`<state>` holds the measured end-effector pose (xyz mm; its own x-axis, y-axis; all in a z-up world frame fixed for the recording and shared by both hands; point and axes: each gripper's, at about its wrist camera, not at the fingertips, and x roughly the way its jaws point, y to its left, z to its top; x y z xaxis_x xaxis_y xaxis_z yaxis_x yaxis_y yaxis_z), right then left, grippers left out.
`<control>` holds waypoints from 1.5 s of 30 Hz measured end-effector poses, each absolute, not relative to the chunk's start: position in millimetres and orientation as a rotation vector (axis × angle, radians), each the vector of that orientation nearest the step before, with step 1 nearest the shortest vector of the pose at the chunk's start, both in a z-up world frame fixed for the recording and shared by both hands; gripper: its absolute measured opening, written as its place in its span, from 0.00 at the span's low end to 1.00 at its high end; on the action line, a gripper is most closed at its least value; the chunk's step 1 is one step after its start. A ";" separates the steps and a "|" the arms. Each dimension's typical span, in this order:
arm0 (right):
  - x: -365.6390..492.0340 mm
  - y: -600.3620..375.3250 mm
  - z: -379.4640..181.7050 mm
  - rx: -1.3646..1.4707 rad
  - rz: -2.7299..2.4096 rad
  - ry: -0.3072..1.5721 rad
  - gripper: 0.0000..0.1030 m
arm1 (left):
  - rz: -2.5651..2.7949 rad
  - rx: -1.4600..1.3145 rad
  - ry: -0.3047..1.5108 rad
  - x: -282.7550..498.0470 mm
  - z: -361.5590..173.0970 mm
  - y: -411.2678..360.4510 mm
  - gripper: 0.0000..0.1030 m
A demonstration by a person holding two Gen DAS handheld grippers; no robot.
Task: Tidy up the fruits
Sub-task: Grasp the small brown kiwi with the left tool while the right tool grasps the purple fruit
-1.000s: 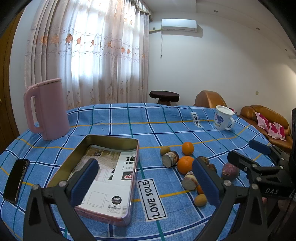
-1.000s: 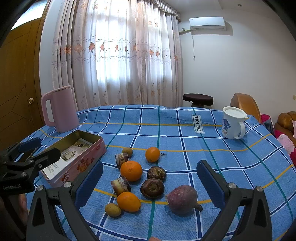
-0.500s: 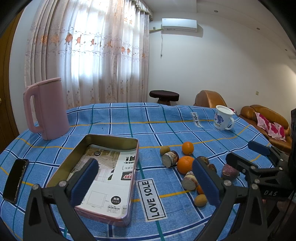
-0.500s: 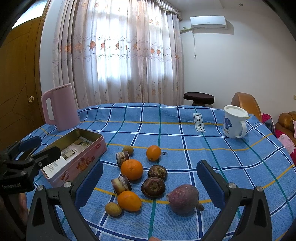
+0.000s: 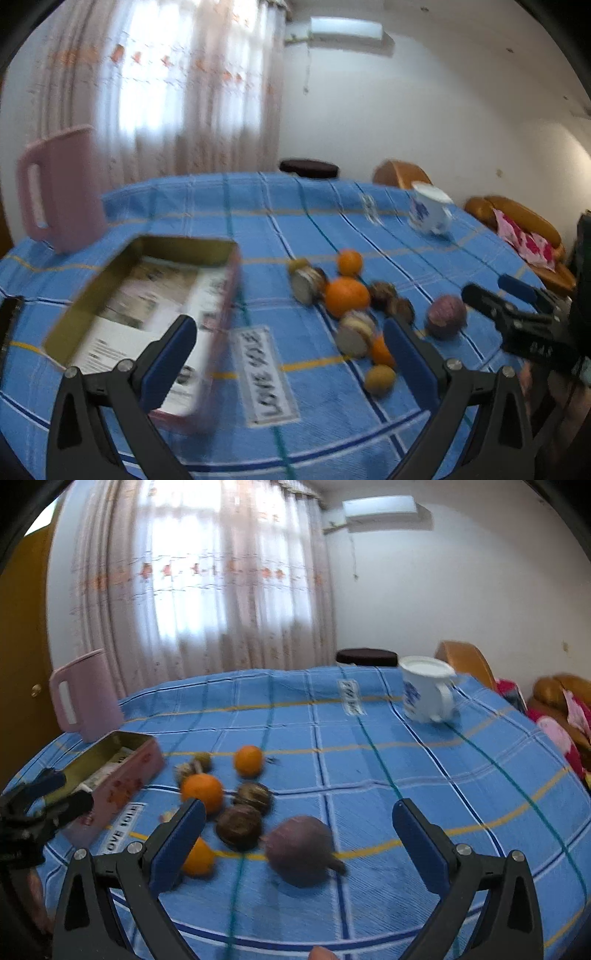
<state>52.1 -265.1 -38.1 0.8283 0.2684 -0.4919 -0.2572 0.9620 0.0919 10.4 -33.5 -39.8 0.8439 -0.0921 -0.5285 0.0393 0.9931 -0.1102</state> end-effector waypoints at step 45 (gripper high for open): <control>60.7 -252.2 -58.0 -0.021 0.415 0.555 0.50 | -0.311 -0.069 0.658 14.1 -63.3 -66.2 0.27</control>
